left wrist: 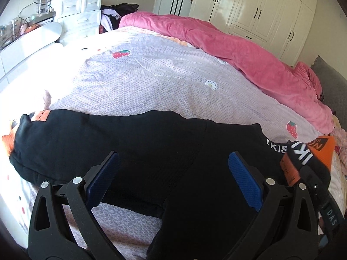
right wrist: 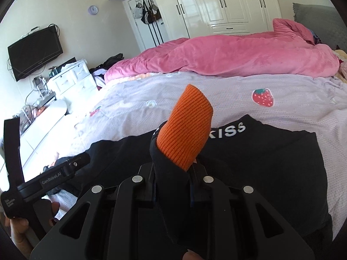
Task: Fold small clothes
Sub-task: 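Lift the cuff with the right tool, fold the sleeve across the body, release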
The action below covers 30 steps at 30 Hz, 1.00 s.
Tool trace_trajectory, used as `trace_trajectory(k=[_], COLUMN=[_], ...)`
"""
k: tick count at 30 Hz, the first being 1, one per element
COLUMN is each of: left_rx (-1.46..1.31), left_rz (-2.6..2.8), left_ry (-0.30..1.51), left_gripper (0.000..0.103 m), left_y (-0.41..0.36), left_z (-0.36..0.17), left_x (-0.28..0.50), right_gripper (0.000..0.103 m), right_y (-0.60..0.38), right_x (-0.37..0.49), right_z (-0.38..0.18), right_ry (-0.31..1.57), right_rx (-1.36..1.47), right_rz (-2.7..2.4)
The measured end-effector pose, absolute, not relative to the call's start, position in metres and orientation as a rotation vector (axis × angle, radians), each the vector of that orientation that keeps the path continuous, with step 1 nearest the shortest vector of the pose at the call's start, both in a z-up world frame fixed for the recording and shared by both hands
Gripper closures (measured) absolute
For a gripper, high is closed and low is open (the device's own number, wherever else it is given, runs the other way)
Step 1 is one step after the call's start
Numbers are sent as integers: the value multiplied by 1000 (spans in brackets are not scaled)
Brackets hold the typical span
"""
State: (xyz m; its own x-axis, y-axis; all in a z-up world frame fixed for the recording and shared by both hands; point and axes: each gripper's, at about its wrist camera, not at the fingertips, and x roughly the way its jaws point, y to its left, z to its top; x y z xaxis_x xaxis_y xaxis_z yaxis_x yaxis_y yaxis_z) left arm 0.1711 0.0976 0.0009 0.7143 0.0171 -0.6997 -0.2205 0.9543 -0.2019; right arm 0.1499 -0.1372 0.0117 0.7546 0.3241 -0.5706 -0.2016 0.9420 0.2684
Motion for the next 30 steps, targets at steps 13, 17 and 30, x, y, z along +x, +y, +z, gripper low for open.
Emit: trace_trajectory(k=[13, 17, 30], left_rx=[-339, -350, -232], left_rz=[24, -83, -167], left_ry=[778, 801, 853], left_gripper=[9, 9, 94], left_y=[93, 76, 28], left_z=[-5, -12, -40], left_x=[165, 164, 180], right_gripper=[40, 38, 37], right_y=[-140, -171, -262], right_x=[120, 121, 110], right_z=[19, 18, -2], right_ry=[663, 672, 701], right_rx=[137, 143, 137], right_rz=[414, 324, 102])
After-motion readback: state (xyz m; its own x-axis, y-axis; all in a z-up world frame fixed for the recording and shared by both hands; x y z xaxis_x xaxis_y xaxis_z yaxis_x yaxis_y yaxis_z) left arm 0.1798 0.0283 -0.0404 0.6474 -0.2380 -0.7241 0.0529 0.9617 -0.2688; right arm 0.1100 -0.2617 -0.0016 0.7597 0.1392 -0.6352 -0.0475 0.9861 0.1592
